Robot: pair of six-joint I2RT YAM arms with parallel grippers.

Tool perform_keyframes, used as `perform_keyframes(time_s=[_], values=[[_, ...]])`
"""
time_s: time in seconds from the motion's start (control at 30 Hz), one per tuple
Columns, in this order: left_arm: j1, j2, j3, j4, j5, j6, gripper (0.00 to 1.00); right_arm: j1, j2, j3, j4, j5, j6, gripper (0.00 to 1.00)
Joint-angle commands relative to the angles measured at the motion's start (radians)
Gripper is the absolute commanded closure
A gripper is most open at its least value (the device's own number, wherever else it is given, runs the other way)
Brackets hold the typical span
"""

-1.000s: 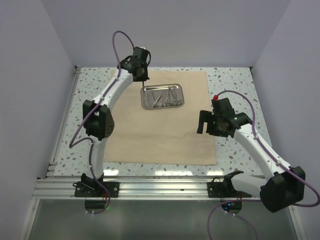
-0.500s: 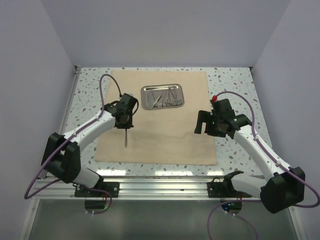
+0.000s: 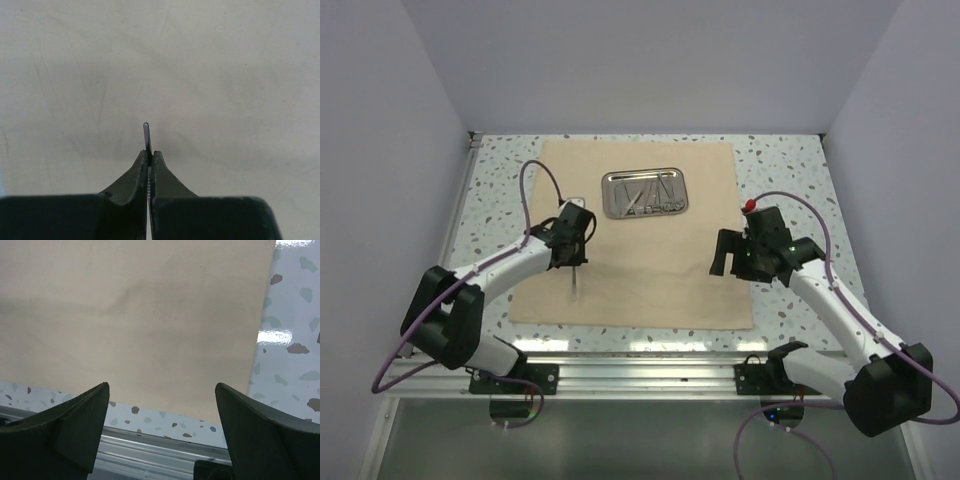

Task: Open and lay out the surgical kit
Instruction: Place the medical item in the surgical kit.

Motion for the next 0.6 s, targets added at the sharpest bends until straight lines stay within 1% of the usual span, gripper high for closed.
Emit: perform_keyframes(time_s=[0.0, 0.2, 0.33, 0.53, 0.57], values=[[-0.005, 0.049, 0.003, 0.113, -0.026, 0.024, 1.0, -0.002, -0.055, -0.017, -0.012, -0.022, 0.015, 0.1], [-0.005, 0.153, -0.056, 0.134, -0.003, 0.015, 1.0, -0.002, -0.112, -0.042, -0.029, -0.009, 0.038, 0.1], [-0.005, 0.199, -0.076, 0.123, 0.013, 0.006, 1.0, -0.004, -0.113, -0.041, -0.034, -0.005, 0.041, 0.1], [-0.005, 0.201, -0.073, 0.076, 0.051, -0.025, 1.0, -0.002, -0.099, -0.039, -0.032, -0.002, 0.043, 0.1], [-0.005, 0.194, -0.067, 0.065, 0.05, -0.029, 0.98, -0.004, -0.099, -0.039, -0.034, -0.003, 0.043, 0.1]])
